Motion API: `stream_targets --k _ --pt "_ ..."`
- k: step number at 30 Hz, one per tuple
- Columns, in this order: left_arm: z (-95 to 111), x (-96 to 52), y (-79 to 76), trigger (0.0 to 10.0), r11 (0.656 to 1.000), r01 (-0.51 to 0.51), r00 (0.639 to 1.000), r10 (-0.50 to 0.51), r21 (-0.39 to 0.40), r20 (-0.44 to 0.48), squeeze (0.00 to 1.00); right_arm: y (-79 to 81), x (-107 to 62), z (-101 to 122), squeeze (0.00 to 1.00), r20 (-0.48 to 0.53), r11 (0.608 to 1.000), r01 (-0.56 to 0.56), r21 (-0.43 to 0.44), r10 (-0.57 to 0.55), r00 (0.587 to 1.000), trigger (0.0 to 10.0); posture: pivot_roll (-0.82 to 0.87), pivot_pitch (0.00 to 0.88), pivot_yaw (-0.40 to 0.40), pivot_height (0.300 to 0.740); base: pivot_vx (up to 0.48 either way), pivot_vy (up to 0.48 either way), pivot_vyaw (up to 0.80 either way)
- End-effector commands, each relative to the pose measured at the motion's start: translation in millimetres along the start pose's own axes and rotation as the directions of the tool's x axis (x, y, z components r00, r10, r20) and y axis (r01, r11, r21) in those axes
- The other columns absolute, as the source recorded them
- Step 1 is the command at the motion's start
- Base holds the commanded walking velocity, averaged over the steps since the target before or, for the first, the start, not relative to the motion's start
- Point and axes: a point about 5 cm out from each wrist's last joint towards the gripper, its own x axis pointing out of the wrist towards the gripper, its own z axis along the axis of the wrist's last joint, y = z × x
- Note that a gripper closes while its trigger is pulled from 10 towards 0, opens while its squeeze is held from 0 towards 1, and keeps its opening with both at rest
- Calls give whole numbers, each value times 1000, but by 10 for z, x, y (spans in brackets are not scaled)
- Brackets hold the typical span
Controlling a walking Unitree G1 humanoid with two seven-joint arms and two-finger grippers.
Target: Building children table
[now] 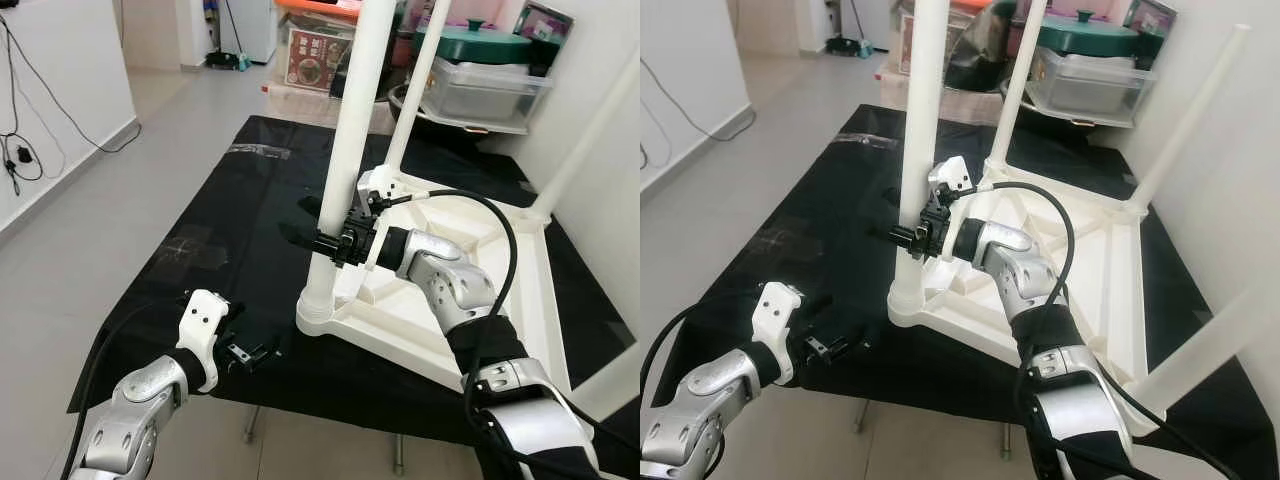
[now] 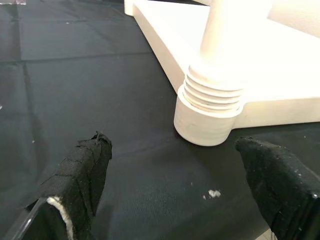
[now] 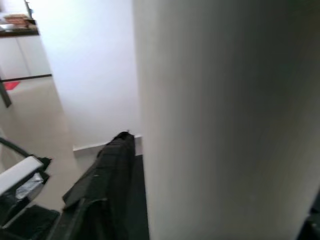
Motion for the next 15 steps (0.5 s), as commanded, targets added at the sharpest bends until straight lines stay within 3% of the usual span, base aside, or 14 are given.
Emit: stream_targets --k 1,2,3,4,5,6,7,8,9,10,11,12,13,15 --pt "-17 -9 -35 10000 1000 10 1000 -10 1 -7 0 -167 -23 -33 0 -33 980 200 1 -199 979 0 113 0 -147 740 0 0 0" --pt "-19 -12 -36 10000 1000 9 1000 -9 1 -8 0 -269 -55 -79 0 -67 944 329 5 -328 942 0 113 0 -147 740 0 0 0" --pt "-23 -14 -36 10000 1000 9 1000 -9 1 -9 0 -390 -132 -159 0 -118 870 494 15 -489 864 0 110 0 -145 740 0 0 0" --pt "-23 -14 -36 10000 1000 9 1000 -9 1 -9 0 -390 -132 -159 0 -118 870 494 15 -489 864 0 110 0 -145 740 0 0 0" --pt "-25 -19 -37 10000 1000 9 1000 -9 1 -10 0 -490 -250 -241 0 -153 762 647 11 -638 754 0 109 0 -141 740 0 0 0" --pt "-27 -22 -37 10000 1000 9 1000 -9 0 -11 0 -540 -332 -292 0 -172 689 725 6 -714 679 0 109 0 -140 740 0 0 0" --pt "-27 -22 -37 10000 1000 9 1000 -9 0 -11 0 -540 -332 -292 0 -172 689 725 6 -714 679 0 109 0 -140 740 0 0 0" --pt "-29 -24 -39 10000 1000 10 1000 -10 0 -11 0 -611 -517 -359 0 -163 513 858 14 -846 508 0 106 0 -138 740 0 0 0" --pt "-28 -25 -43 10000 1000 12 1000 -12 0 -12 0 -634 -752 -436 0 -150 296 955 19 -943 296 0 107 0 -134 740 0 0 0" --pt "-28 -26 -45 10000 1000 13 1000 -13 0 -12 0 -628 -923 -487 0 -144 145 989 22 -979 146 0 107 0 -134 740 0 0 0" --pt "-28 -26 -45 10000 1000 13 1000 -13 0 -12 0 -628 -923 -487 0 -144 145 989 22 -979 146 0 107 0 -134 740 0 0 0" --pt "-28 -28 -47 10000 1000 15 1000 -15 -1 -12 0 -545 -1020 -545 0 -144 44 999 27 -988 47 0 105 0 -130 740 0 0 0" --pt "-27 -32 -46 10000 1000 17 1000 -17 -2 -12 0 -435 -1005 -561 0 -138 32 999 26 -990 36 0 99 0 -124 740 0 0 0" --pt "-27 -35 -45 10000 1000 19 1000 -19 -2 -13 0 -360 -976 -561 0 -132 42 999 28 -990 45 0 97 0 -123 740 0 0 0"
